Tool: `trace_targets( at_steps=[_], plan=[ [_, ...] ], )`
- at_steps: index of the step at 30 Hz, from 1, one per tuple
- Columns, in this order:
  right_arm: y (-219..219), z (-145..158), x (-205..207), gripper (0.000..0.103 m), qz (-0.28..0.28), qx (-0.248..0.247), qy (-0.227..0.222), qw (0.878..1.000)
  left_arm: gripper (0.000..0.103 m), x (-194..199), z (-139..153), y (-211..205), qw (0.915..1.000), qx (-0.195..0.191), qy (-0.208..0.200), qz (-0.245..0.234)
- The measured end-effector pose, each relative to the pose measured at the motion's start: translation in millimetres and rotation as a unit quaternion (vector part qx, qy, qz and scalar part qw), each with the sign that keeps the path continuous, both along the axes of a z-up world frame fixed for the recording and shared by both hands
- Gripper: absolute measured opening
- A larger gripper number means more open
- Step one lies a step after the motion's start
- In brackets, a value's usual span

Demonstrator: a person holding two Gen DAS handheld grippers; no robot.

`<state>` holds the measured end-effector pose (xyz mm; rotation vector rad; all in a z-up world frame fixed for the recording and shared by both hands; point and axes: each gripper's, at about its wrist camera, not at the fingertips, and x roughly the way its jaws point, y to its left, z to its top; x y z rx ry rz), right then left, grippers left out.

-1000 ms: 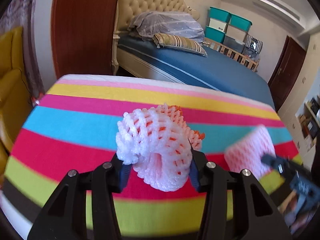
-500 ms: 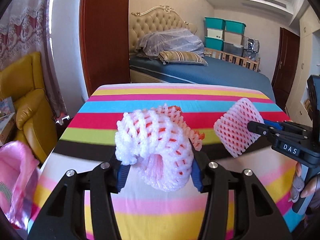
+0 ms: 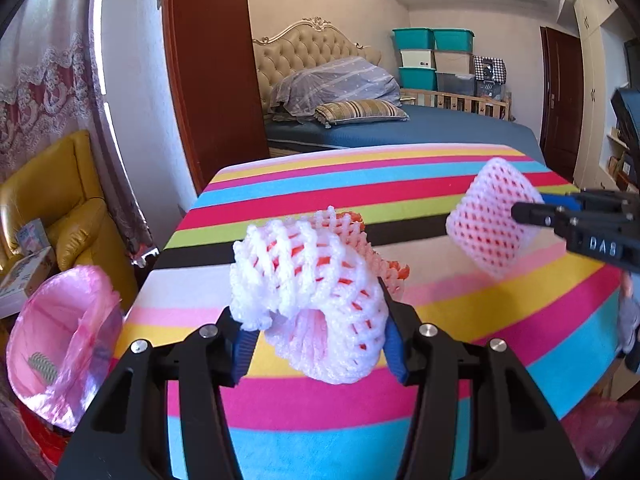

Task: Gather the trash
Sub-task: 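Carry both foam nets over the wastebasket and open both tools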

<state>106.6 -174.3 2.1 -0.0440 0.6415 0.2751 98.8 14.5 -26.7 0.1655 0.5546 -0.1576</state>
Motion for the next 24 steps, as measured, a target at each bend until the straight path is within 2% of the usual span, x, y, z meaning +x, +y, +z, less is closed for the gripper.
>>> trace_targets(
  at_steps=[8,16,24],
  plan=[
    [36,-4,-11,0.031,0.047,-0.022,0.004,0.999,0.052,-37,-11,35,0.9998,-0.013,-0.003,0.015],
    [87,-3,-16,0.031,0.119,-0.026,0.011,0.993,0.053,-62,4,89,0.996,-0.017,-0.035,0.08],
    [155,15,-18,0.031,0.202,-0.039,0.004,0.979,0.053,-79,18,145,0.987,-0.021,-0.055,0.15]
  ],
)
